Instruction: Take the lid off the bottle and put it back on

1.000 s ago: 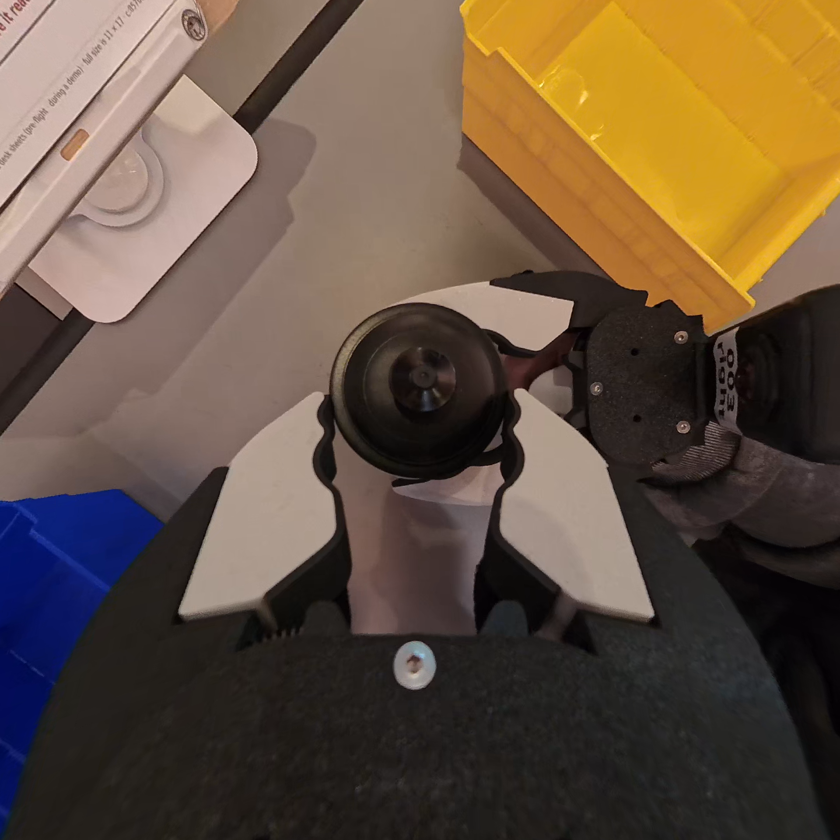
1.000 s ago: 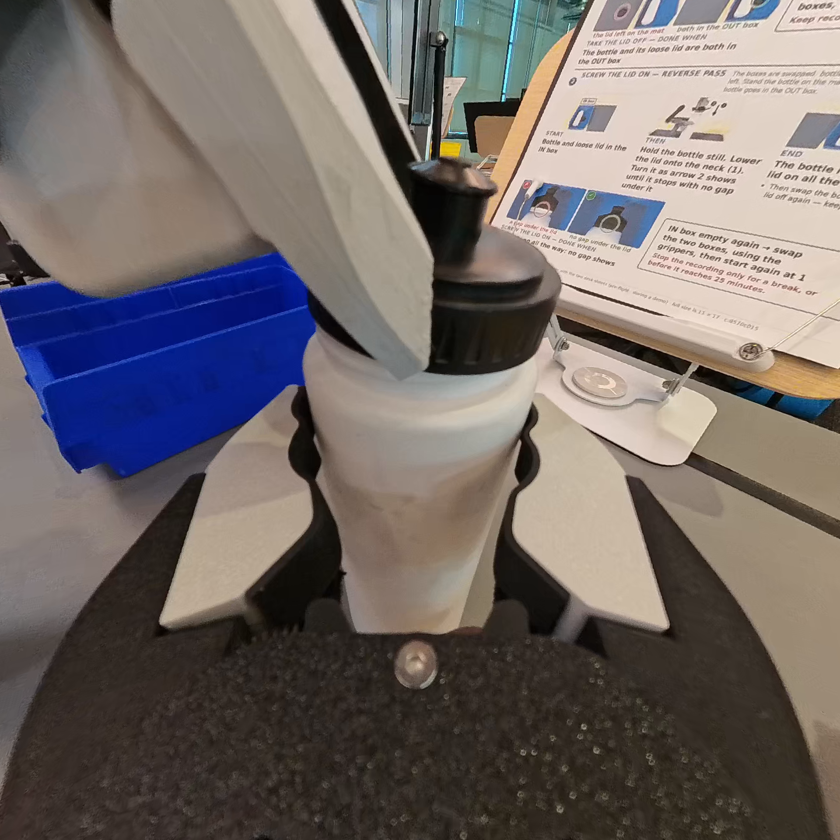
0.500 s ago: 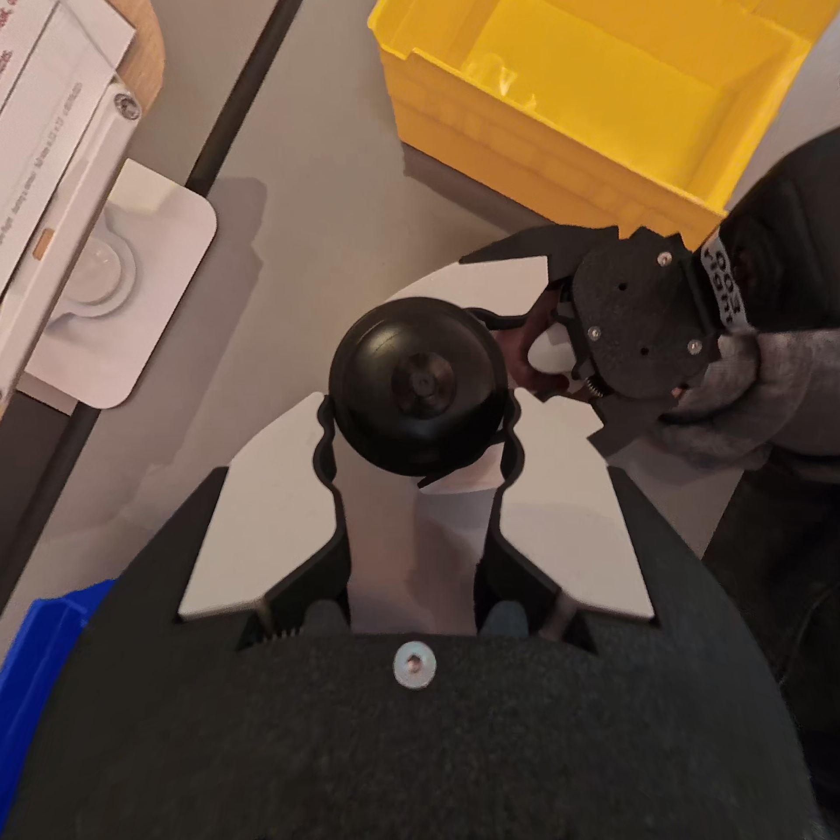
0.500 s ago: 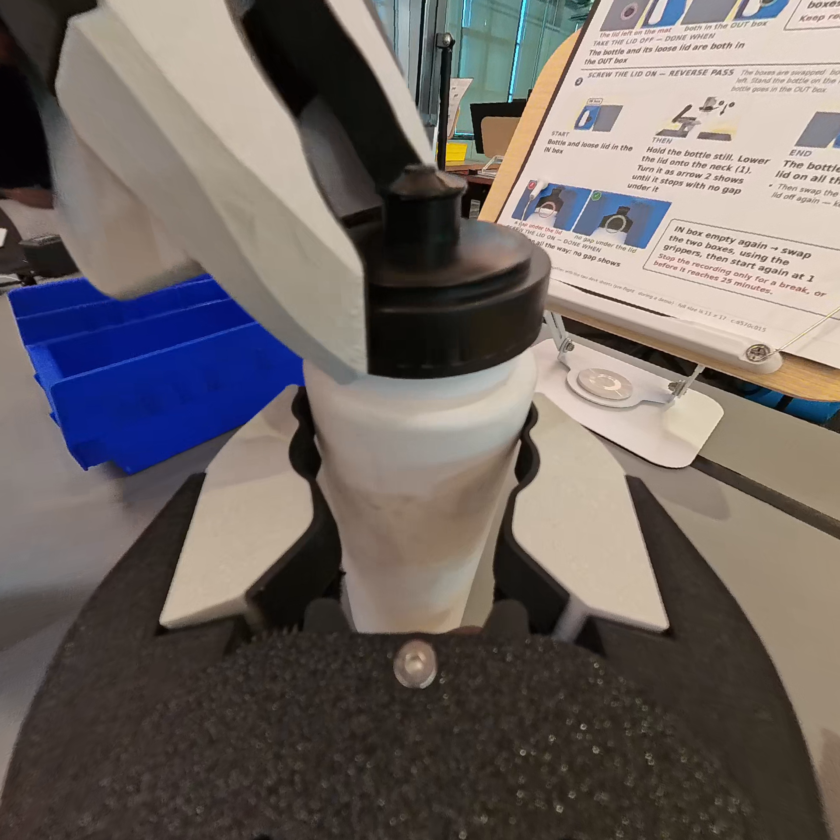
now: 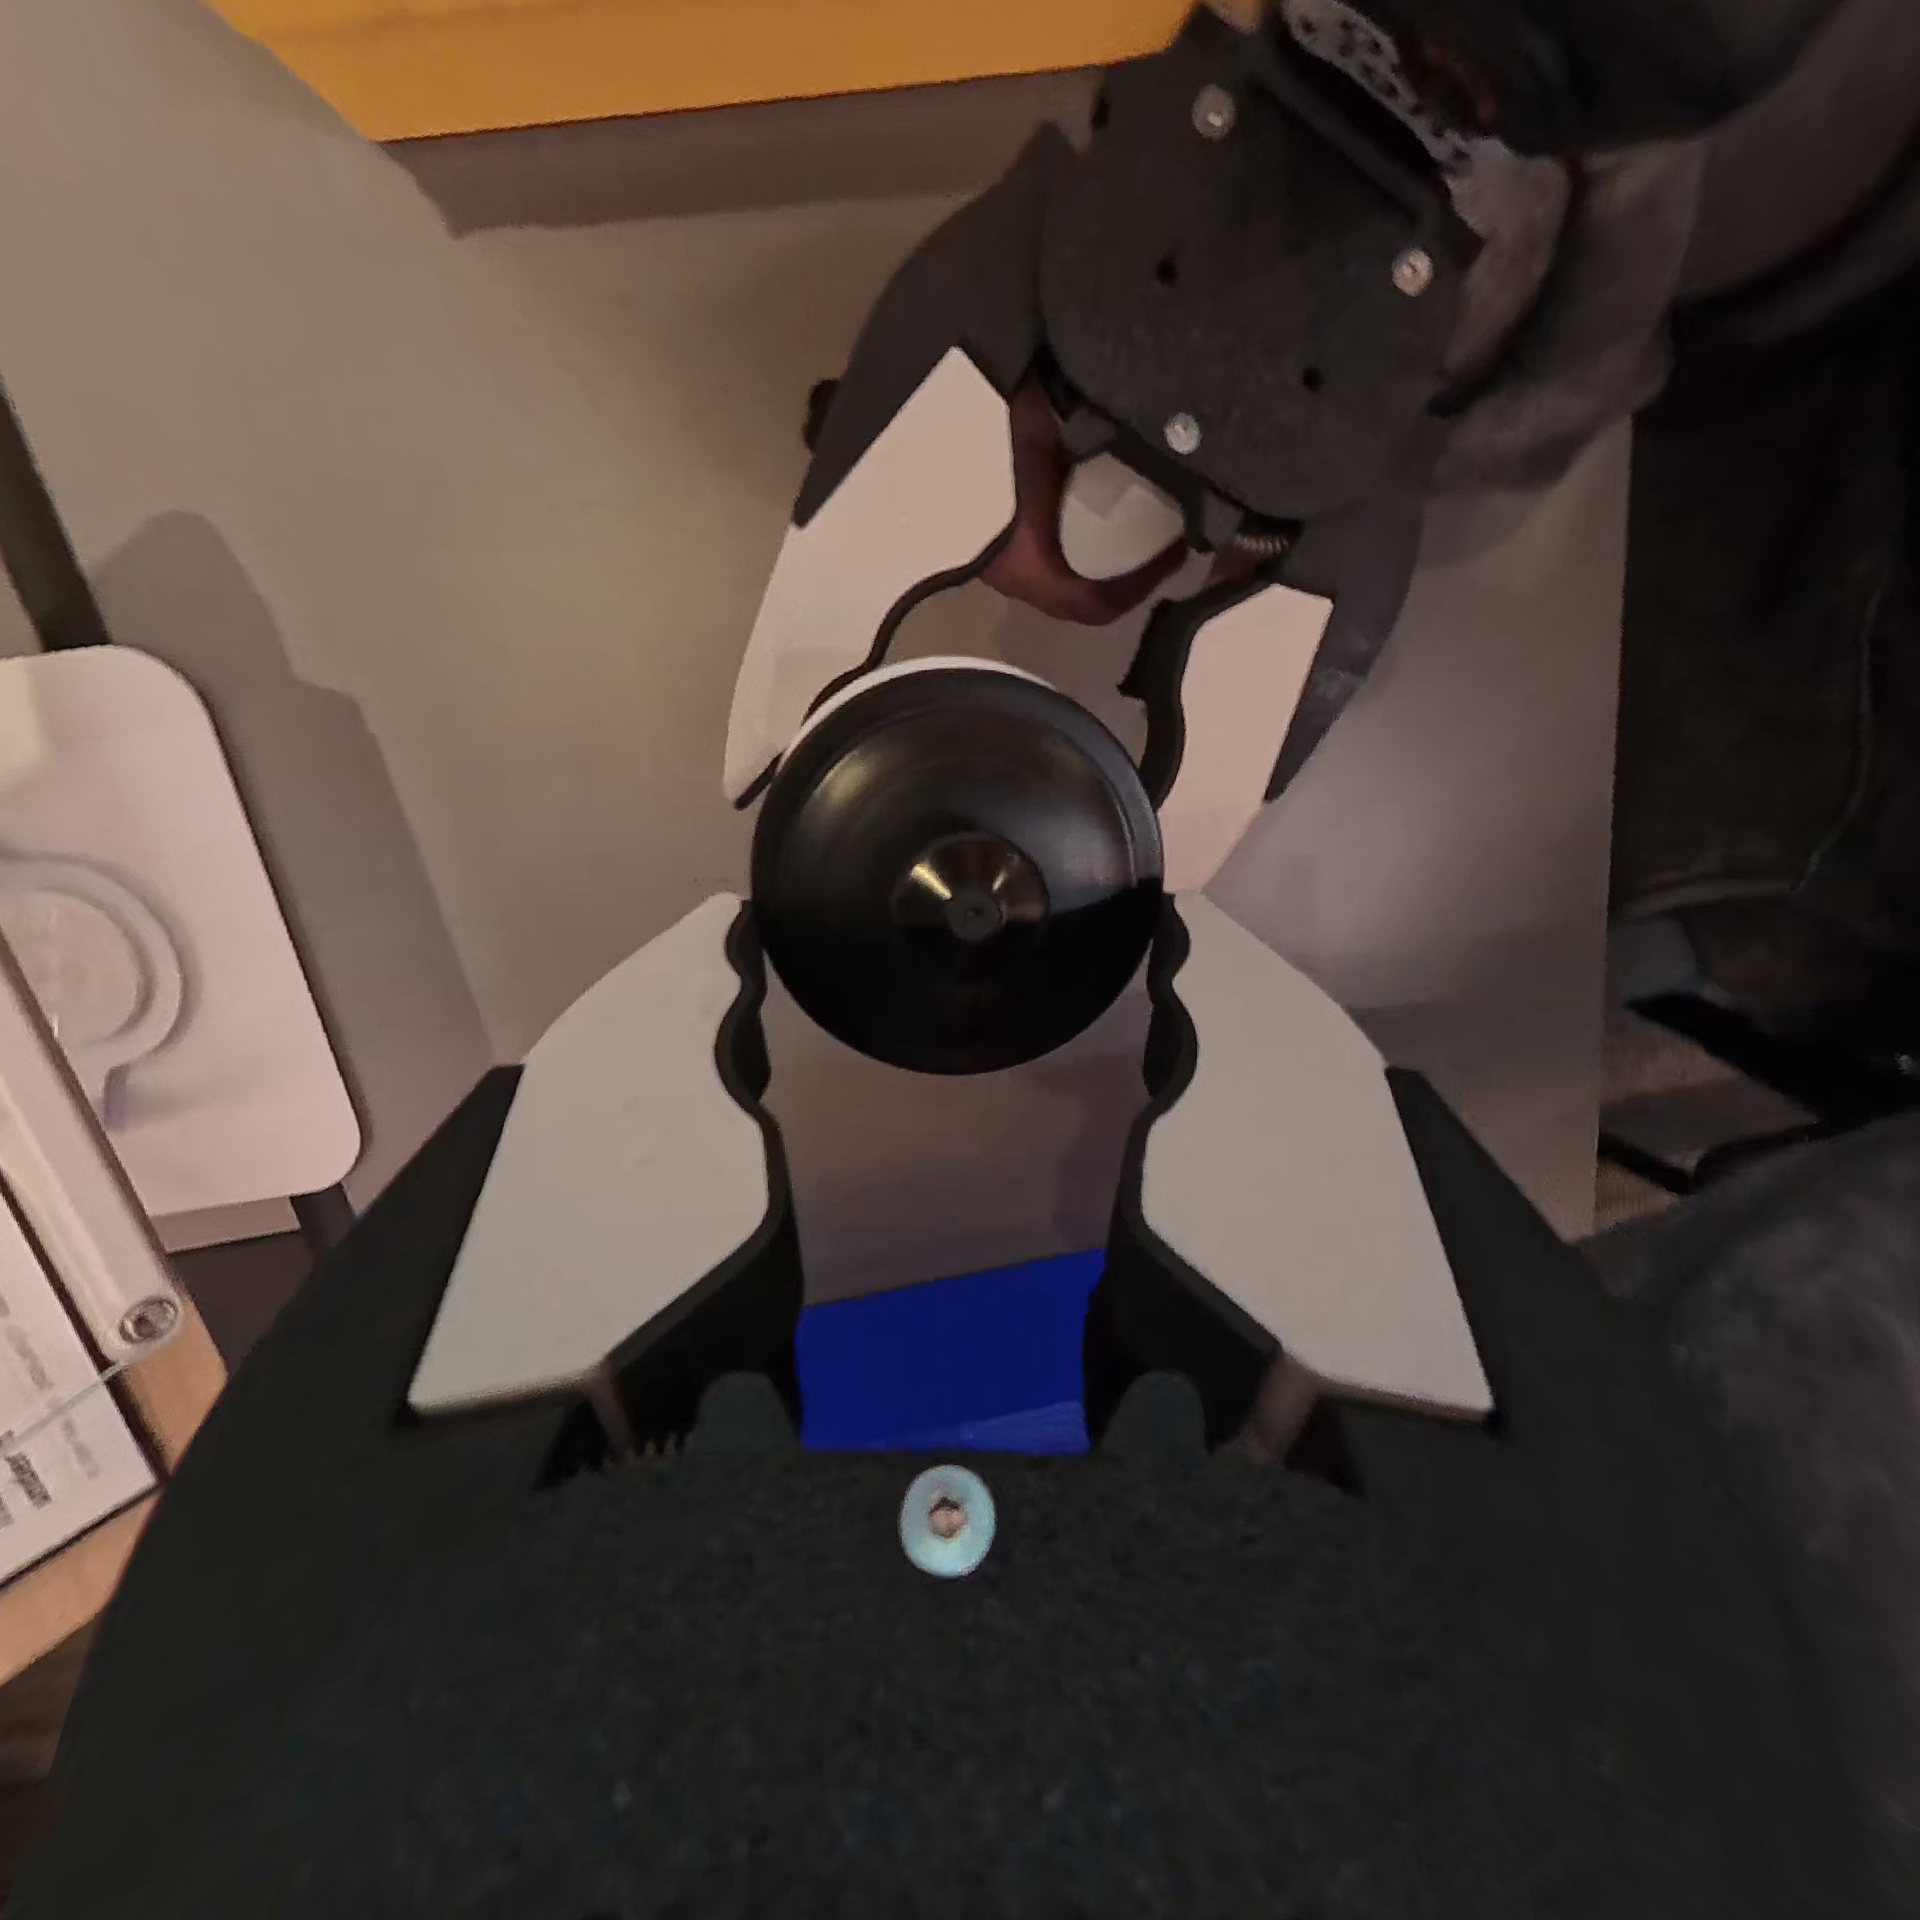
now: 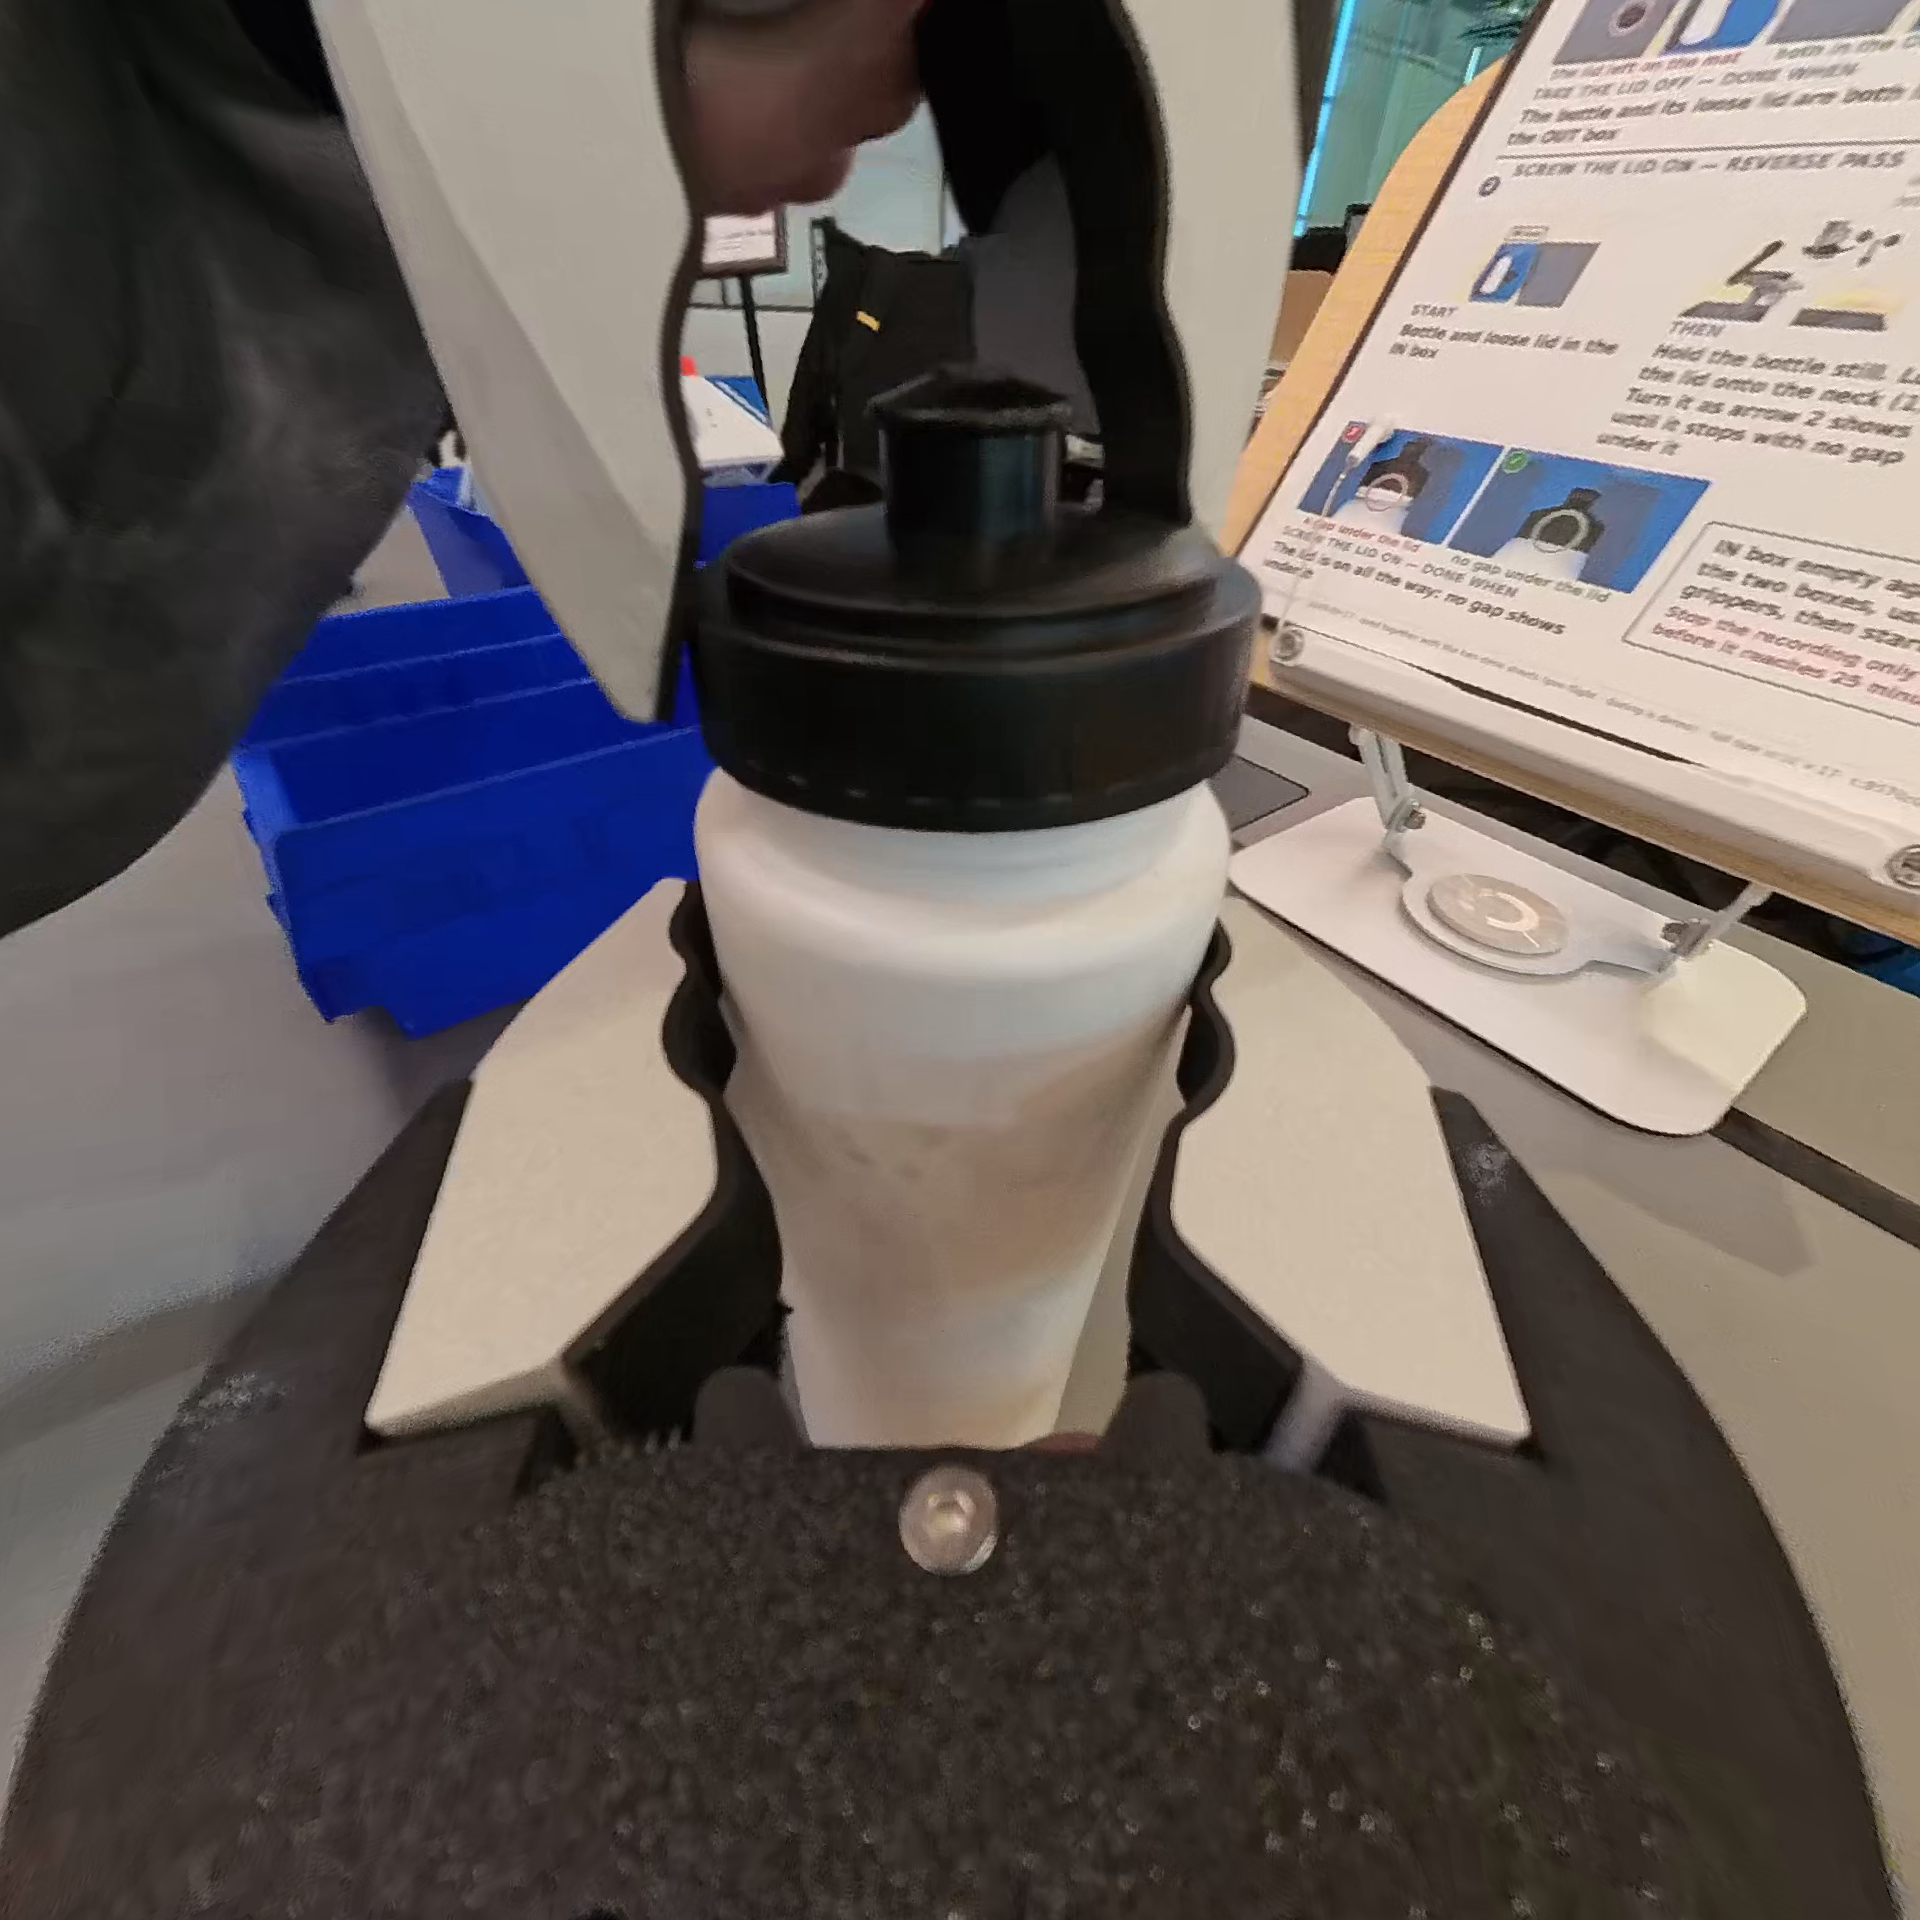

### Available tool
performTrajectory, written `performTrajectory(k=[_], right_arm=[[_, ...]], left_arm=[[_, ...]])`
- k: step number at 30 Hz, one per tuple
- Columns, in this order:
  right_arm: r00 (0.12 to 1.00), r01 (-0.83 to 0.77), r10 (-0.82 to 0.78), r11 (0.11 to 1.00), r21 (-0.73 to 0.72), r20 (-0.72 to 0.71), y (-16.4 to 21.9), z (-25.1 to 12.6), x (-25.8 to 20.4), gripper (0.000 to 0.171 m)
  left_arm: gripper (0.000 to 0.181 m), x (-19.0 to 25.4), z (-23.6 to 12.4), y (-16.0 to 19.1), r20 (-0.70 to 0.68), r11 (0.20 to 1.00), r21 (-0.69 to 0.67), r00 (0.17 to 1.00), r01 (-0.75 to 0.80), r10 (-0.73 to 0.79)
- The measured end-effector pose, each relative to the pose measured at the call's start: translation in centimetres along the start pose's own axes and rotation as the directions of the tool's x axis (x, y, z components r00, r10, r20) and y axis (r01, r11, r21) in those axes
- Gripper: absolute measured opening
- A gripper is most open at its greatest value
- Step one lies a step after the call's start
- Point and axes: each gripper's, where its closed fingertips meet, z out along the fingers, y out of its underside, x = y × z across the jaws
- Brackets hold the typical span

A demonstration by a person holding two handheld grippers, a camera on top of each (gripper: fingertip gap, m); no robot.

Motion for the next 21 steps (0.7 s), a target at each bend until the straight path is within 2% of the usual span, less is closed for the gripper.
performTrajectory(k=[2, 6, 21], right_arm=[[0.999, 0.003, -0.003, 1.0, 0.003, 0.053, -0.04, 0.01, -0.88, 0.086], [0.999, 0.005, -0.005, 1.0, 0.003, 0.043, -0.04, 0.0, -0.86, 0.086], [1.0, -0.003, 0.002, 0.999, -0.036, -0.023, 0.1, -0.1, -0.31, 0.086]], left_arm=[[0.071, 0.58, -0.06, 0.17, -0.064, 0.999, -0.024, 0.997, -0.047, 0.045], [0.071, 0.61, -0.02, 0.06, -0.089, 0.997, -0.019, 0.993, -0.08, 0.078], [0.071, 0.6, 0.02, 0.06, 0.088, 0.988, -0.088, 0.989, 0.124, -0.116]])
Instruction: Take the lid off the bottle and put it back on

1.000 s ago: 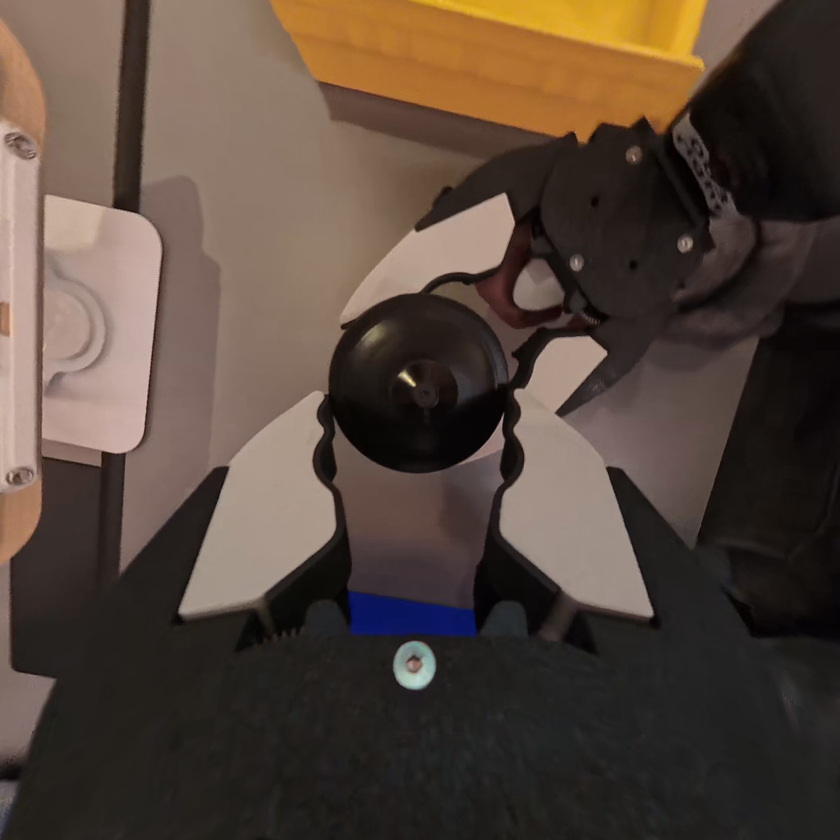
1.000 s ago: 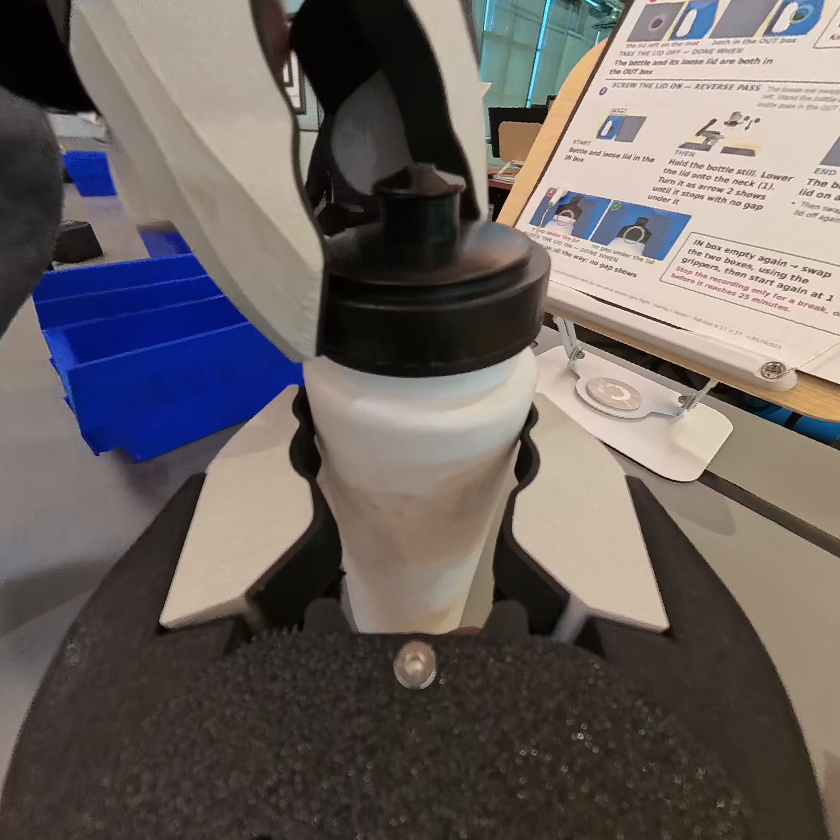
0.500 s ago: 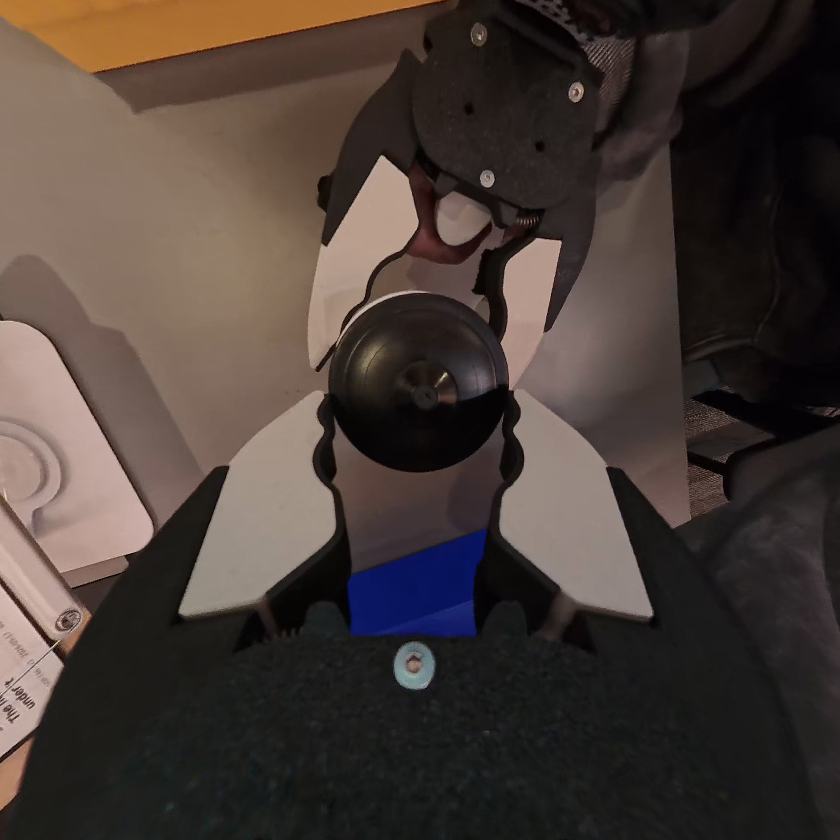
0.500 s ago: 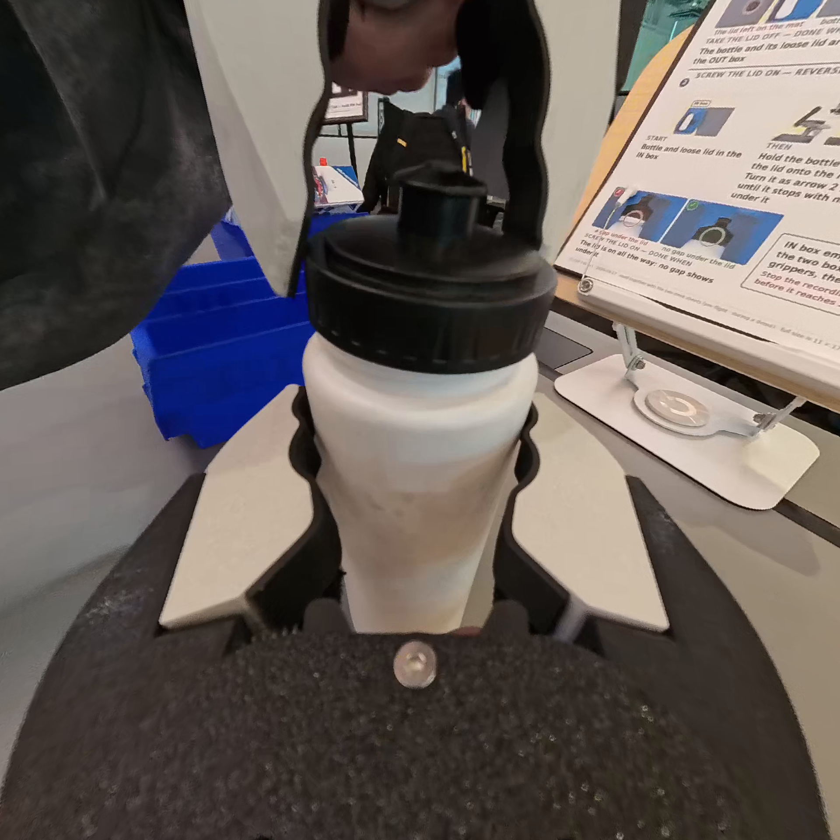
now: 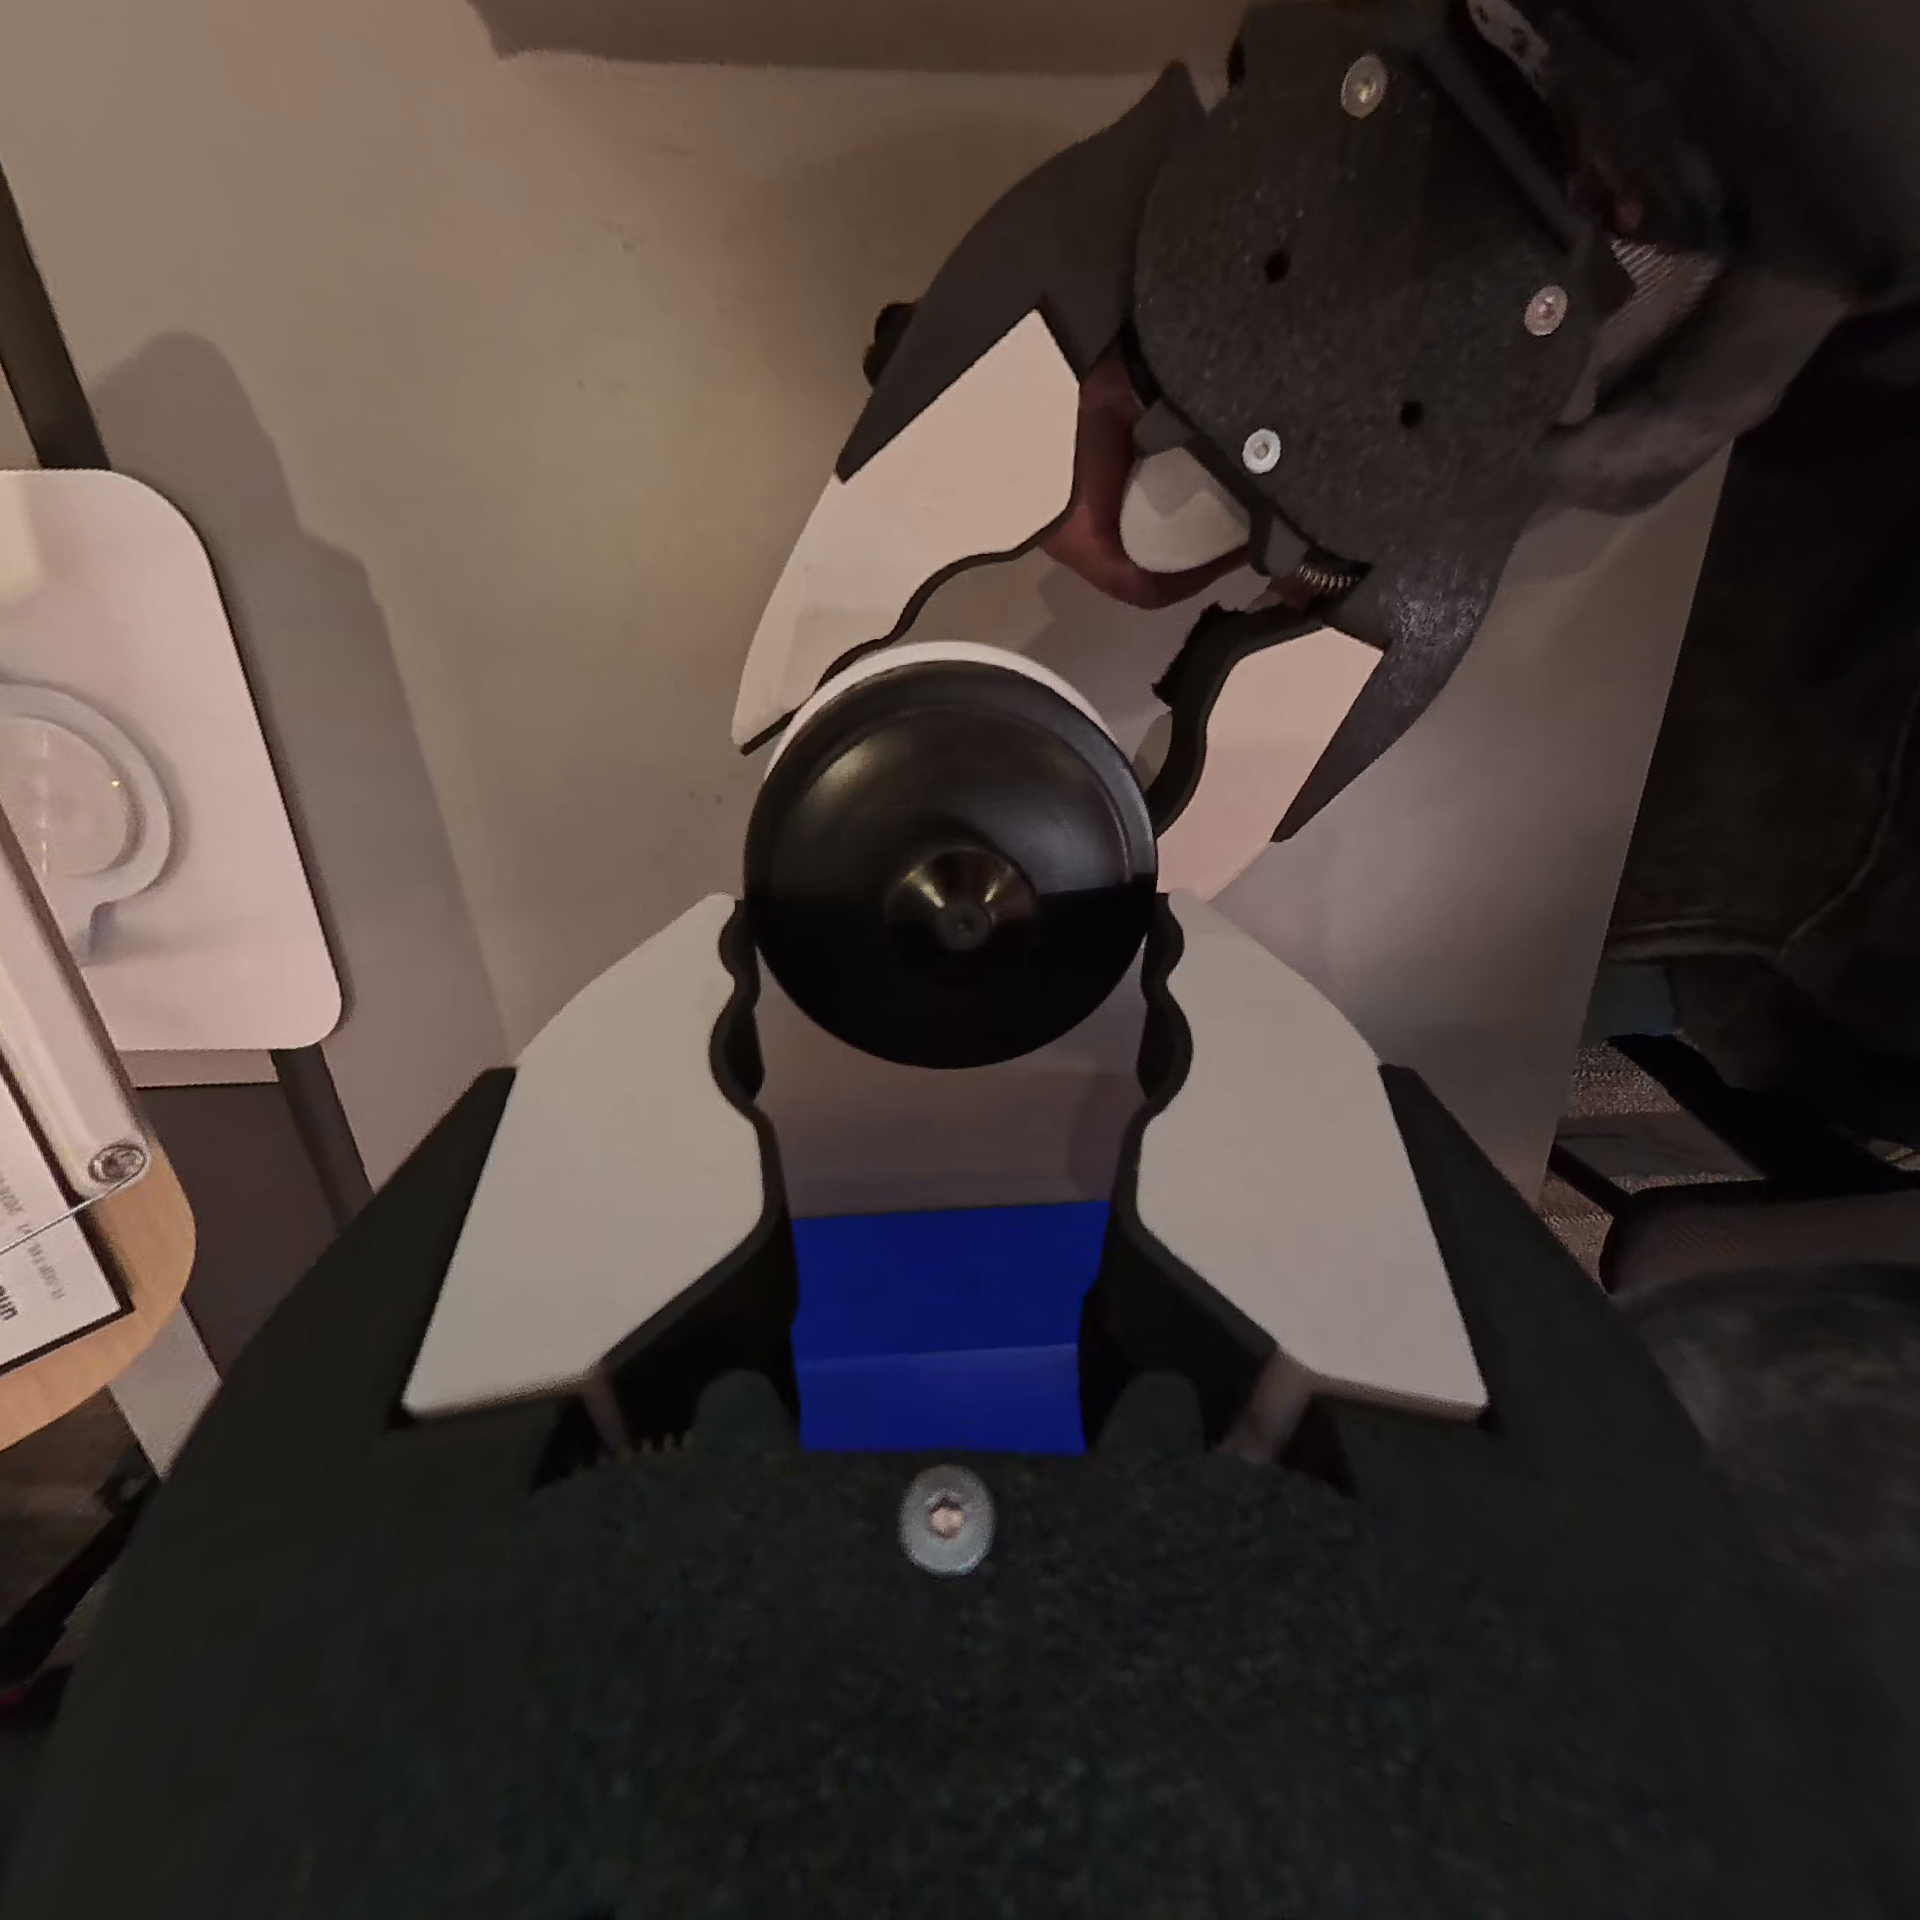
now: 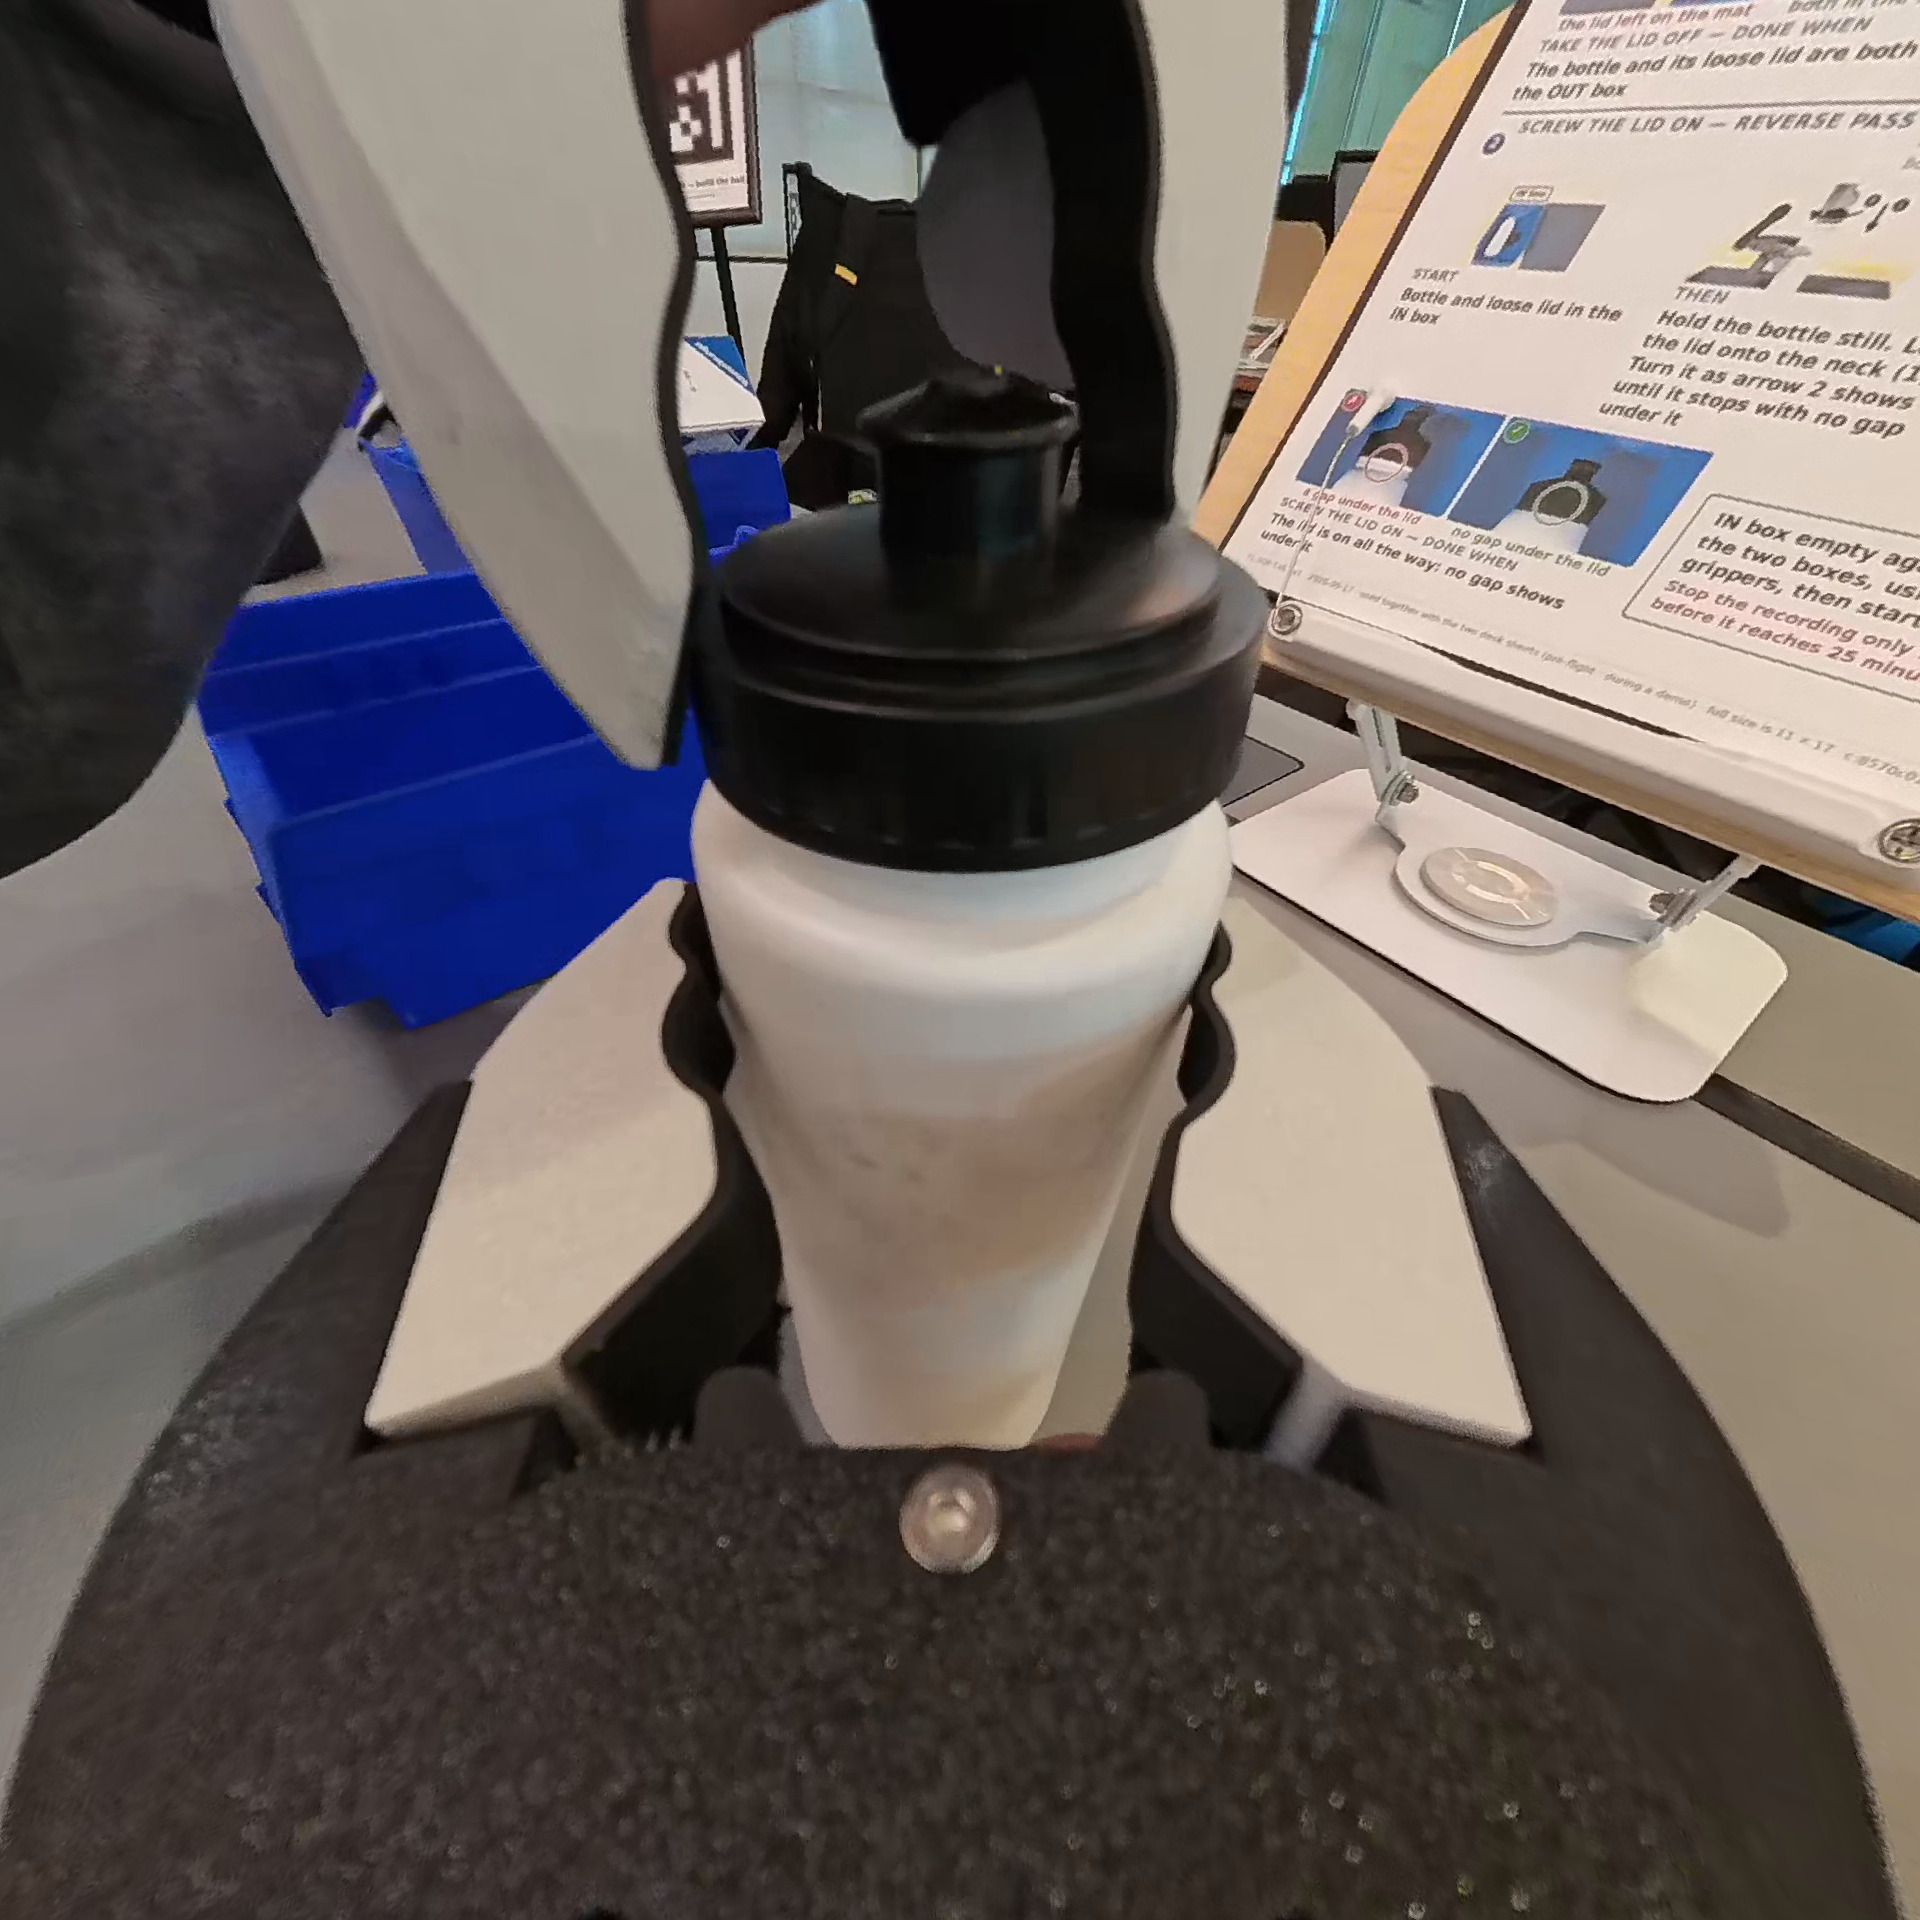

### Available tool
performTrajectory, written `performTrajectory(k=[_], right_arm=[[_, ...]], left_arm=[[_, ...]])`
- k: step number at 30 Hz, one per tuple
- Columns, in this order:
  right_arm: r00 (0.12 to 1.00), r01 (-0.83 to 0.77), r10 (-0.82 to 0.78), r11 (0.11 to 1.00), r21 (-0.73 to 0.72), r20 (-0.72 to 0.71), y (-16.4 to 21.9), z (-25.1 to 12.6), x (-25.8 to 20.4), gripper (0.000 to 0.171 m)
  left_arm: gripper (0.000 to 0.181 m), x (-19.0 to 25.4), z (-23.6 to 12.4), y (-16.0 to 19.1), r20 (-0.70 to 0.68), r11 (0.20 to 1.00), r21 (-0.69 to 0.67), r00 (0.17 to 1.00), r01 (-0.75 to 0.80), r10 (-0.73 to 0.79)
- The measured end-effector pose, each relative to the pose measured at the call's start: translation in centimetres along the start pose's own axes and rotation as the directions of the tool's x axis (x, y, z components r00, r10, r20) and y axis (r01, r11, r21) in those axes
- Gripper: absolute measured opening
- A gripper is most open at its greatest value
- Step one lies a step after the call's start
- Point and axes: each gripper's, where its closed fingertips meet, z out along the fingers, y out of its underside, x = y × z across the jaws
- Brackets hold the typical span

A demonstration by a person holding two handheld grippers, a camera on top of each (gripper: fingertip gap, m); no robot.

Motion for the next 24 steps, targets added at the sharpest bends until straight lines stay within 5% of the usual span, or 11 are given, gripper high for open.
performTrajectory(k=[8, 13, 17, 19, 24], right_arm=[[0.999, 0.031, -0.032, 0.999, 0.013, 0.025, -0.1, 0.1, -0.8, 0.086], [0.999, -0.001, 0.0, 1.0, 0.027, 0.044, -0.1, 0.2, -0.5, 0.086], [1.0, 0.003, -0.003, 1.0, 0.027, 0.025, -0.1, 0.1, -0.1, 0.086], [1.0, 0.001, -0.001, 1.0, 0.025, 0.013, -0.1, 0.0, 0.1, 0.086], [1.0, 0.0, 0.001, 1.0, 0.013, -0.008, 0.0, -0.1, 0.3, 0.087]], left_arm=[[0.071, 0.4, -0.4, 0.8, -0.054, 0.94, -0.076, 0.943, -0.333, 0.33], [0.071, -0.1, -0.1, 0.4, -0.092, 0.923, -0.015, 0.92, -0.383, 0.381], [0.093, -1.4, -0.3, -0.1, 0.032, 0.973, 0.031, 0.973, -0.228, 0.227], [0.096, -1.1, -0.5, -0.9, 0.054, 0.982, 0.16, 0.994, -0.099, 0.091], [0.1, 0.0, -1.1, -2.5, 0.06, 0.815, 0.547, 0.961, 0.194, -0.269]])
